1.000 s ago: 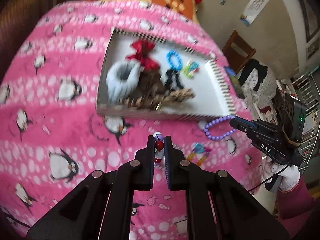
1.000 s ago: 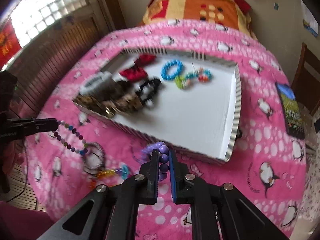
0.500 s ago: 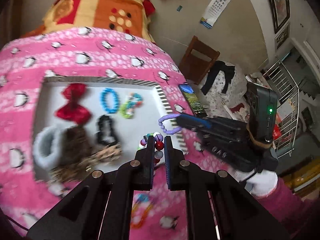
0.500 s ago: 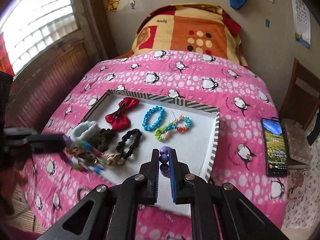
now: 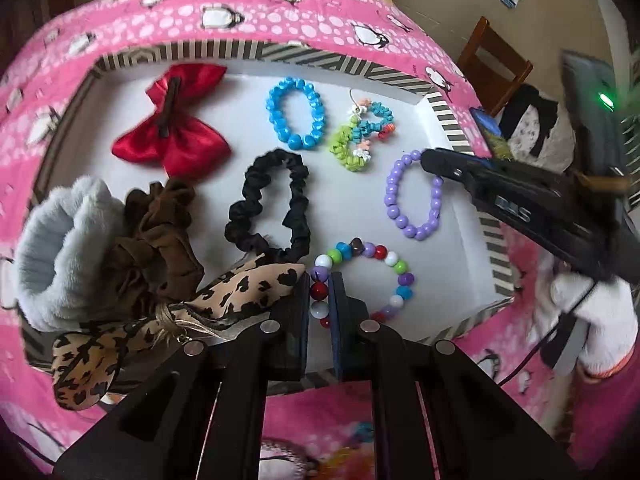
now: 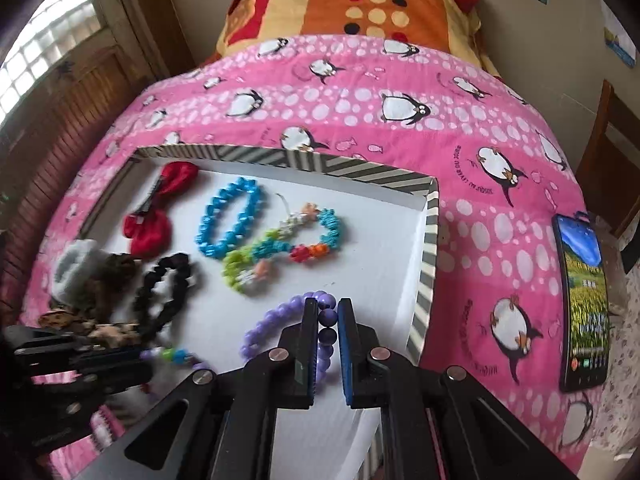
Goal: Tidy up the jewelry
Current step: 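Carry both bracelets into the tray and open both tools to release them, then move both open tools back toward the silver and orange-teal bracelets on the bedspread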
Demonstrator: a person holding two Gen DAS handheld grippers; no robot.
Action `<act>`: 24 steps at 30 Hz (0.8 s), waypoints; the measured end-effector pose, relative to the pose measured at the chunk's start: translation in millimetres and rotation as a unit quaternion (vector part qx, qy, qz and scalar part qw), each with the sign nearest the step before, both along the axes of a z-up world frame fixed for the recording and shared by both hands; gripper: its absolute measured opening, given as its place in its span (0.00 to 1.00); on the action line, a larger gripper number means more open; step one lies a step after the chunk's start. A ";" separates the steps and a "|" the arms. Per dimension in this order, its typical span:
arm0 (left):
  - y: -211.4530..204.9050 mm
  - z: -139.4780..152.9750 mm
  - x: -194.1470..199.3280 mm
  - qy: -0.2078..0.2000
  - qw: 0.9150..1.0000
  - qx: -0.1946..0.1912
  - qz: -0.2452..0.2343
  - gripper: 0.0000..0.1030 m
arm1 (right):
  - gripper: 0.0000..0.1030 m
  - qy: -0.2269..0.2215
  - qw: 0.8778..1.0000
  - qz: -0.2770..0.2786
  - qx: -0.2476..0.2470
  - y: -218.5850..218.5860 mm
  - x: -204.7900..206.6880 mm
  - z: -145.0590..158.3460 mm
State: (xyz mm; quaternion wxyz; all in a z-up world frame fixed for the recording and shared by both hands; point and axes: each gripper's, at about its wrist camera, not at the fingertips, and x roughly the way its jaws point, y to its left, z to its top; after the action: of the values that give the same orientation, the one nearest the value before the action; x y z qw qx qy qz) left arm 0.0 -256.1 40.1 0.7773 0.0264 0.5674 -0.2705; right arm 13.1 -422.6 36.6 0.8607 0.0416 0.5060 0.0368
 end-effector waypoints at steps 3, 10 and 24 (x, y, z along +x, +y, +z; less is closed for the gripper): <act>-5.6 3.5 -5.2 -0.020 1.000 0.014 -0.003 0.08 | 0.08 0.000 1.000 0.002 -0.013 2.2 8.5 -8.5; -8.4 6.1 -7.0 -0.048 0.998 0.045 0.003 0.08 | 0.17 0.004 1.000 0.004 -0.016 8.9 12.3 -12.4; 8.5 34.2 -38.1 -0.113 0.991 0.071 0.010 0.50 | 0.38 -0.056 0.997 -0.041 0.023 9.6 -66.7 47.9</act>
State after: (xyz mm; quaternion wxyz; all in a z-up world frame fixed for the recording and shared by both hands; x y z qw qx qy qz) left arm -38.1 -247.6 74.3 0.8350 0.1060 0.4942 -0.2176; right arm -53.6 -413.0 84.5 0.8872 0.0802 0.4542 0.0154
